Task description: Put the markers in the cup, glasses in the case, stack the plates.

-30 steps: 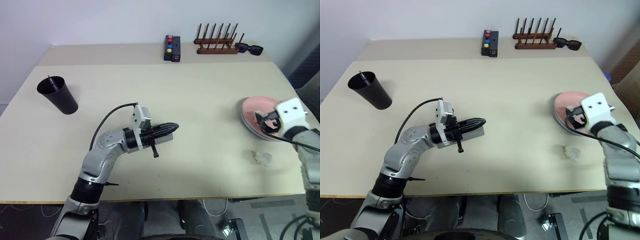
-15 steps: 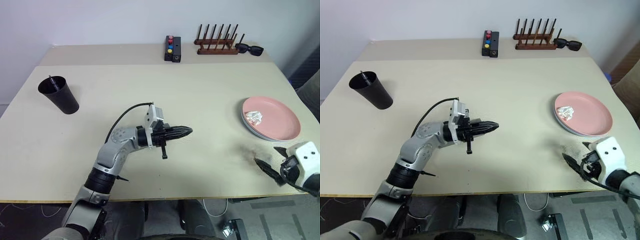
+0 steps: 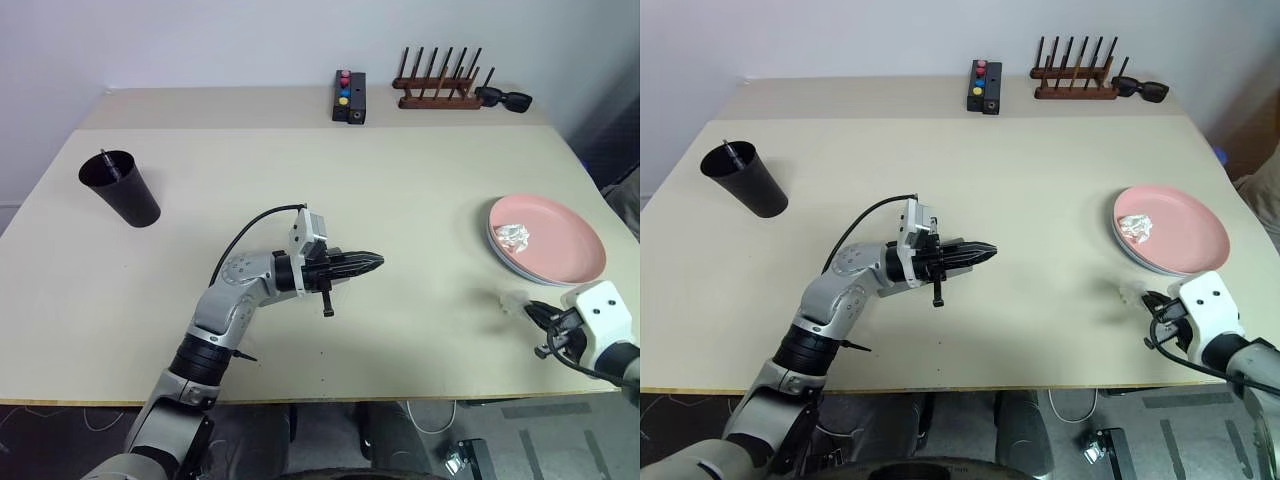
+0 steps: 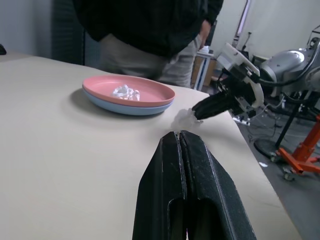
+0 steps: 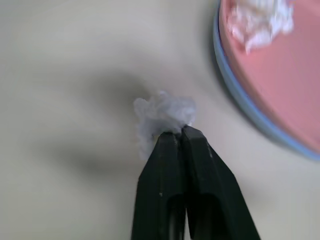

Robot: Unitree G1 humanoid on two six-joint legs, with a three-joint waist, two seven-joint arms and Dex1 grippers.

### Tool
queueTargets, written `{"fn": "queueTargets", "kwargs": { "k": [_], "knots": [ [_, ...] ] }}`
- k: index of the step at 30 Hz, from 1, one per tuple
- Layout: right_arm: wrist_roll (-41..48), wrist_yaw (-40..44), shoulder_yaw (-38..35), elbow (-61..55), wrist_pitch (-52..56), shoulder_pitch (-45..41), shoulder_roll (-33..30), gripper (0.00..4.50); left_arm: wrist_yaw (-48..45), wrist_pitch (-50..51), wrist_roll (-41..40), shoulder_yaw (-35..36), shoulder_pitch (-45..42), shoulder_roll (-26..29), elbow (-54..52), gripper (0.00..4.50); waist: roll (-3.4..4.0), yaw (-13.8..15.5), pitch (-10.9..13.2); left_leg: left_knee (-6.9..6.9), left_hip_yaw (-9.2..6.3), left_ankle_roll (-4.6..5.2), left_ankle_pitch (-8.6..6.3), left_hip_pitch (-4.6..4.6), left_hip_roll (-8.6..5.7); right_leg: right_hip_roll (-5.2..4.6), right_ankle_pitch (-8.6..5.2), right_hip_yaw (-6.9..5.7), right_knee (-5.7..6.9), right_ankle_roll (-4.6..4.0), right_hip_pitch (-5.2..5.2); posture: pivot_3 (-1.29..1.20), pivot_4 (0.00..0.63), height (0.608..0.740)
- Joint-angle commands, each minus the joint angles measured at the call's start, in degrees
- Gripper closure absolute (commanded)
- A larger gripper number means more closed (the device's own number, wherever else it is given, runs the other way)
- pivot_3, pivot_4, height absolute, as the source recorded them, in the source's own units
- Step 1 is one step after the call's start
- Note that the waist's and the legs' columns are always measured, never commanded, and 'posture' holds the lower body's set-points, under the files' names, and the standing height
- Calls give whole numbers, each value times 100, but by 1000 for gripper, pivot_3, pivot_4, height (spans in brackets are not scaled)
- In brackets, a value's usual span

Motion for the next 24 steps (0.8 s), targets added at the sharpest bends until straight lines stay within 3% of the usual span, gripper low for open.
{"fn": "queueTargets", "kwargs": {
  "k": [1, 7, 11, 18, 24],
  "knots": [
    [348, -89, -141, -329, -21, -549, -2, 4466, 44, -52, -11, 45, 31, 1, -186, 4500, 0, -5, 0, 0, 0, 0, 0, 1, 0, 0, 1, 0, 1, 0, 0, 0, 150, 739],
    [-881, -1309, 357, 992, -252, -1859, -156, 4466, 133, -69, 5, 64, 76, 28, -238, 4500, -1, 31, 0, 3, -2, 0, 0, -1, -2, 0, 6, -1, -4, -4, 3, 0, 150, 739],
    [-1118, -1440, 596, 1642, -389, -2237, -140, 4466, 248, -66, 12, 93, 154, 74, -347, 4500, 1, 27, 0, -12, -5, 3, -1, -4, -4, 0, 17, -2, -8, -22, 0, 0, 150, 739],
    [-1316, -1650, 673, 2115, -902, -2686, -133, 1204, 535, -102, 43, 199, 324, 190, -521, 4500, 11, -16, 1, -7, -3, 10, -5, 2, -3, 1, 17, 0, -3, -19, 2, 0, 150, 739],
    [-814, -1148, 892, 2021, -1322, -3051, 110, 1204, 941, -317, 179, 607, 332, 378, -466, 4500, 11, -61, 1, -4, -3, 11, -5, 5, -2, 1, 19, 0, -1, -18, 5, 0, 150, 739]
  ]
}}
